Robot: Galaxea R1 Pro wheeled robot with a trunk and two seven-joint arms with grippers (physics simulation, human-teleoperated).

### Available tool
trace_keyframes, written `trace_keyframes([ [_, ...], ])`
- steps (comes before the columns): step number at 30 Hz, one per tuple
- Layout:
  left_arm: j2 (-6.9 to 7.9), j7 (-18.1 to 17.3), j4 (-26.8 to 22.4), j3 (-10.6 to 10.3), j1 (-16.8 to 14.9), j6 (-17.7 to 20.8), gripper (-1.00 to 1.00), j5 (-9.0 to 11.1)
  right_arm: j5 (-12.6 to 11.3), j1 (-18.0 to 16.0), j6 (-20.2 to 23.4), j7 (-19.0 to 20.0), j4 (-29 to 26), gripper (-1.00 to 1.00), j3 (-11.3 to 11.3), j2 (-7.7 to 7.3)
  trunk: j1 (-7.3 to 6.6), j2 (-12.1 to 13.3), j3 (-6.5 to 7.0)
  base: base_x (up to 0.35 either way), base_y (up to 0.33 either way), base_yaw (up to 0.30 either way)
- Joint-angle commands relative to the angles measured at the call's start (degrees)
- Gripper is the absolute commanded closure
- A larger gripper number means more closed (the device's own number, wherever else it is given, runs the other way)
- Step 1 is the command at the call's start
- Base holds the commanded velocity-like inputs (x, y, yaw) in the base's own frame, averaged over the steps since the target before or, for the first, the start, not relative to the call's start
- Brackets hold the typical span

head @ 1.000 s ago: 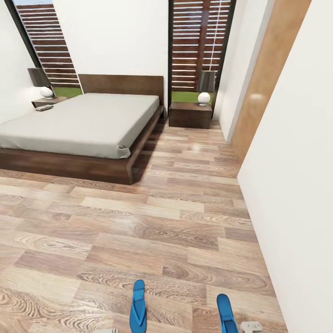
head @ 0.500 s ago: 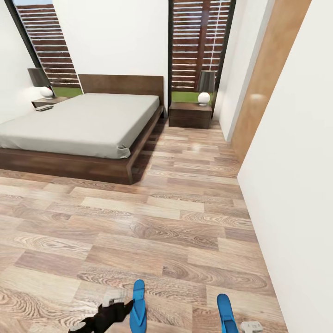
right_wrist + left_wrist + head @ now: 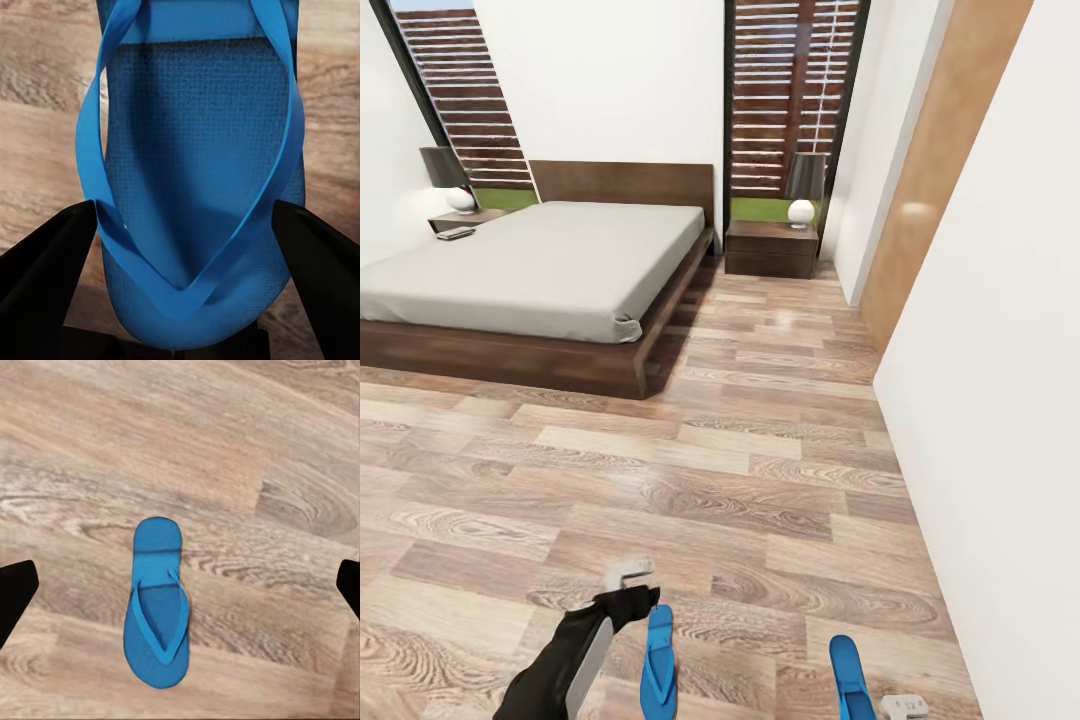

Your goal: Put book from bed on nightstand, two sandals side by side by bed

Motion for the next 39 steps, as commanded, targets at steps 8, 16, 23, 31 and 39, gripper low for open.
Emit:
trace_keyframes([
  [8, -1.43, 4.02, 6.48, -0.56, -0.08, -7.30, -1.00, -0.29, -0.59, -0.02, 0.30, 0.56, -0.34, 1.00, -0.08, -0.25, -0.01, -0.02, -0.04, 0.000, 0.000, 0.000],
  [16, -1.49, 3.86, 6.28, -0.72, -0.08, -7.35, -1.00, -0.25, -3.72, -0.43, 18.46, 0.71, -14.04, 1.00, -1.56, -0.71, -0.01, -0.02, -0.04, 0.000, 0.000, 0.000],
  [23, -1.57, 3.11, 6.21, -0.77, -0.08, -7.27, -1.00, -0.12, -11.24, -0.49, 26.57, 0.74, -29.61, 1.00, -1.66, -0.37, -0.01, -0.02, -0.04, 0.000, 0.000, 0.000],
  [31, -1.81, -0.13, 6.21, -0.81, -0.08, -7.30, -1.00, -0.11, -26.80, -0.47, 27.70, 1.63, -35.23, 1.00, -4.58, -4.56, -0.01, -0.02, -0.04, 0.000, 0.000, 0.000],
  [39, -1.85, -0.22, 6.09, -0.85, -0.08, -7.61, -1.00, -0.11, -38.59, -0.49, 39.26, 22.67, -35.08, 1.00, -5.18, -13.05, -0.01, -0.02, -0.04, 0.000, 0.000, 0.000],
])
